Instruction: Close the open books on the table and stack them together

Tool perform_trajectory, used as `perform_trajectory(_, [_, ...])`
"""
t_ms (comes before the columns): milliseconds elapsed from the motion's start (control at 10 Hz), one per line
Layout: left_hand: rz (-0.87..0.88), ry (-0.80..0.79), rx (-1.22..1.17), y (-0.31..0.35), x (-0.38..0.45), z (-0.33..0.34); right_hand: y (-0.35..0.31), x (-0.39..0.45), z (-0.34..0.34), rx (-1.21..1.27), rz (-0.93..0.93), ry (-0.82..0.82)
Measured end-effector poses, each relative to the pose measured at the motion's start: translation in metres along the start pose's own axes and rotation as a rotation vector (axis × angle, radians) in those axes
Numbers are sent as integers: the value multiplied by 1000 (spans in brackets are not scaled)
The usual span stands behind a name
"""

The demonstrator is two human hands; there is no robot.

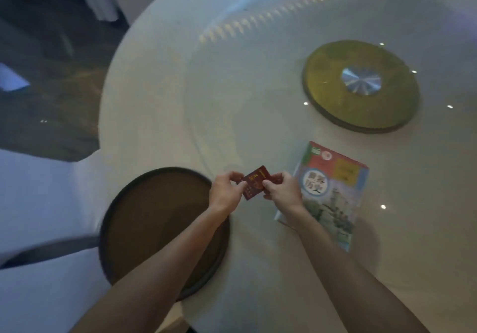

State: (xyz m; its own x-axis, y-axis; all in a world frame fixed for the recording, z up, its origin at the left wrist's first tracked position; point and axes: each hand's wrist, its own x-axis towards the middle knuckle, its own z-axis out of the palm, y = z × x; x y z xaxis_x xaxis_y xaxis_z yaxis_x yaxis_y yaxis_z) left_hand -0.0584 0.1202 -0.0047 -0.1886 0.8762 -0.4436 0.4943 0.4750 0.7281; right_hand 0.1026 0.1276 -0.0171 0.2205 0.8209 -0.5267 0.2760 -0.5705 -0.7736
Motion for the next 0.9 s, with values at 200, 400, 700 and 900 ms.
perform_trajectory(200, [-111, 137, -39, -81, -4, -70, 3, -17, 108, -148, -13, -145])
perform_trajectory(400, [-183, 121, -17, -132, -6, -93, 17, -29, 157, -326, 26, -226])
perform_trajectory(700, [-183, 20, 82, -146, 3, -93, 8, -36, 157, -382, 46, -264])
perform_trajectory(900, [-104, 9, 390, -127, 7, -99, -10, -50, 138, -491, -96, -193])
